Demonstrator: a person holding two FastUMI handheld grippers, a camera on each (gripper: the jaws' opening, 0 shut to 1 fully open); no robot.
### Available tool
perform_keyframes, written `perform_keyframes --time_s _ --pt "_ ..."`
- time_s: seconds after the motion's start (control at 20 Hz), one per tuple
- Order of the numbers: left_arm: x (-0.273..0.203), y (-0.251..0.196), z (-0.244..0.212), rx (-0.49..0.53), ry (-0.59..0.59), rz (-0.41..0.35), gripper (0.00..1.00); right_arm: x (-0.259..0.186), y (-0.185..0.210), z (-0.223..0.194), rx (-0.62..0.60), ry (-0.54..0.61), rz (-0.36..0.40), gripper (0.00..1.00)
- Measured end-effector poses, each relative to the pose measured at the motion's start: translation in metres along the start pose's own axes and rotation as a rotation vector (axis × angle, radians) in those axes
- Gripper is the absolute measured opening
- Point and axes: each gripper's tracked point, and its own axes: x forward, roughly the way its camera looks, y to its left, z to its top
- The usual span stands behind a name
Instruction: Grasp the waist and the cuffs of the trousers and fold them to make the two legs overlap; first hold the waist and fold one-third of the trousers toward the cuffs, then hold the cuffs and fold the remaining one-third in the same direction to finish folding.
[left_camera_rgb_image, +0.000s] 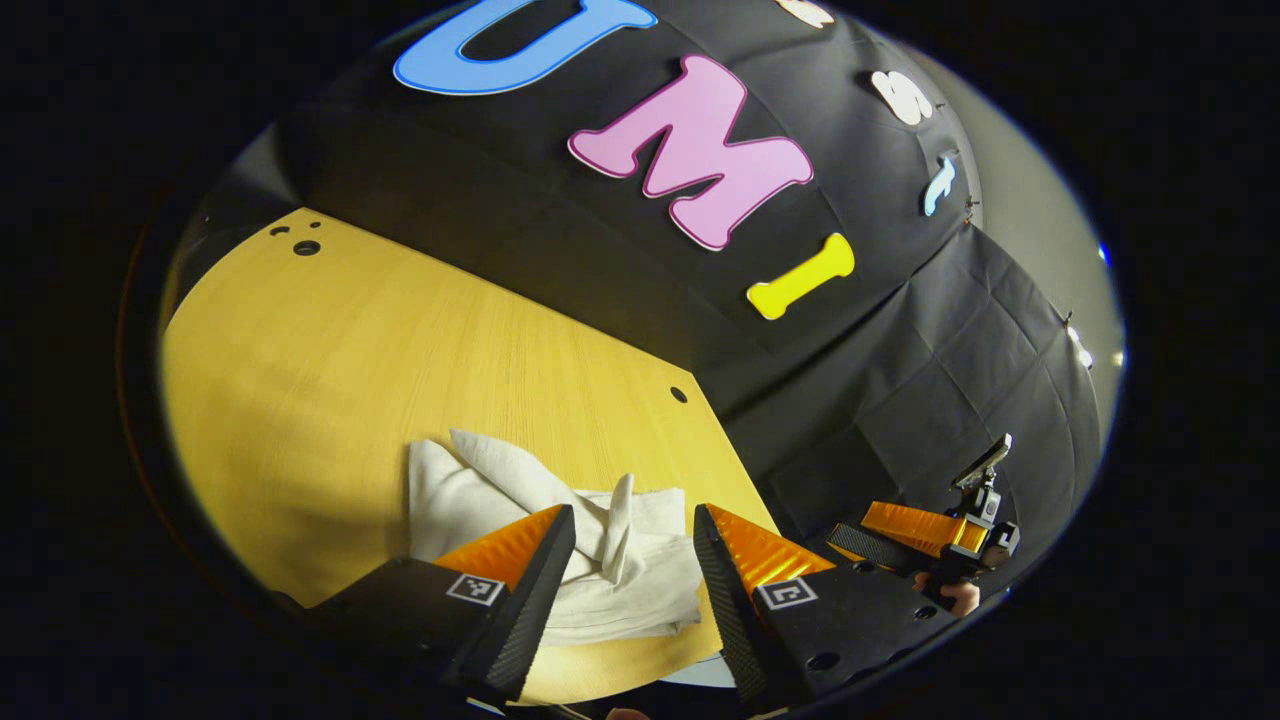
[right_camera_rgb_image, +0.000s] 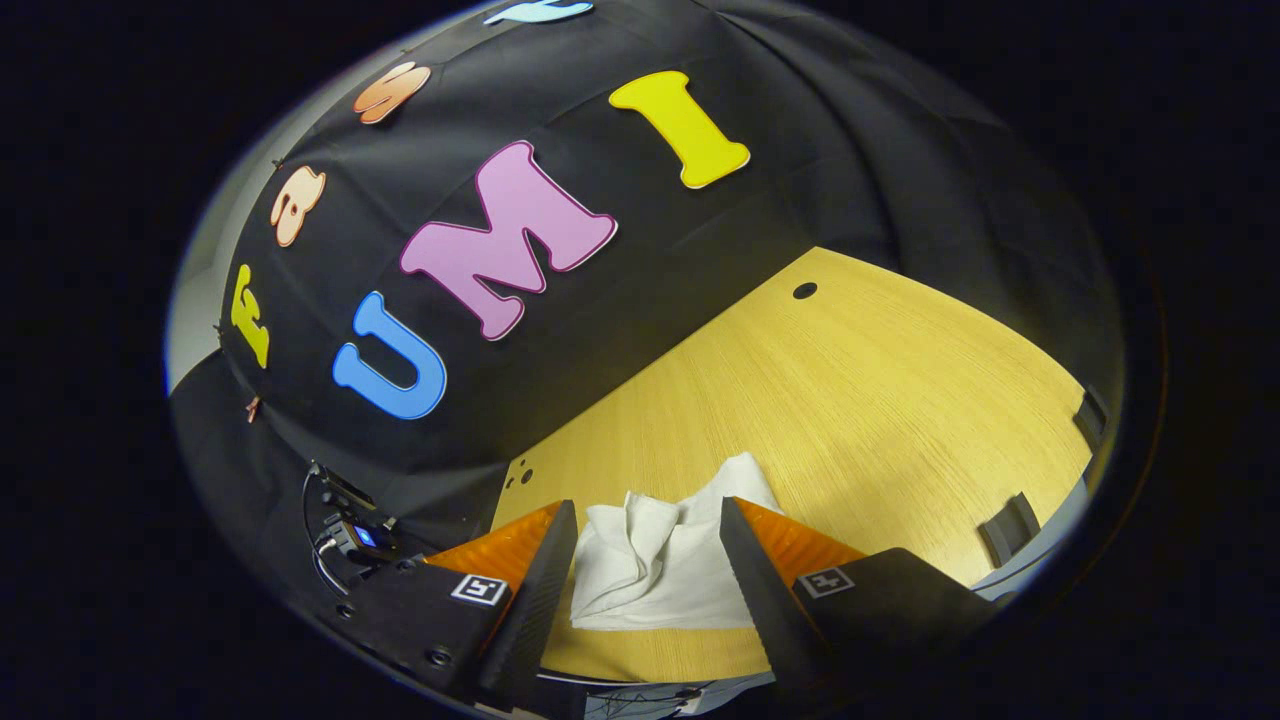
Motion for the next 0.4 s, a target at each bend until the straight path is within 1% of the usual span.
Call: perform_keyframes --time_s 0.15,0.4 --pt "-0.015 0.013 0.004 -0.039 -0.032 0.037 0.77 0.003 0.011 -0.003 -0.004 -0.002 0.021 0.89" --pt "-0.037 0.026 0.006 -0.071 -0.081 0.112 0.77 0.011 0.019 -0.015 -0.028 0.039 0.063 0.89"
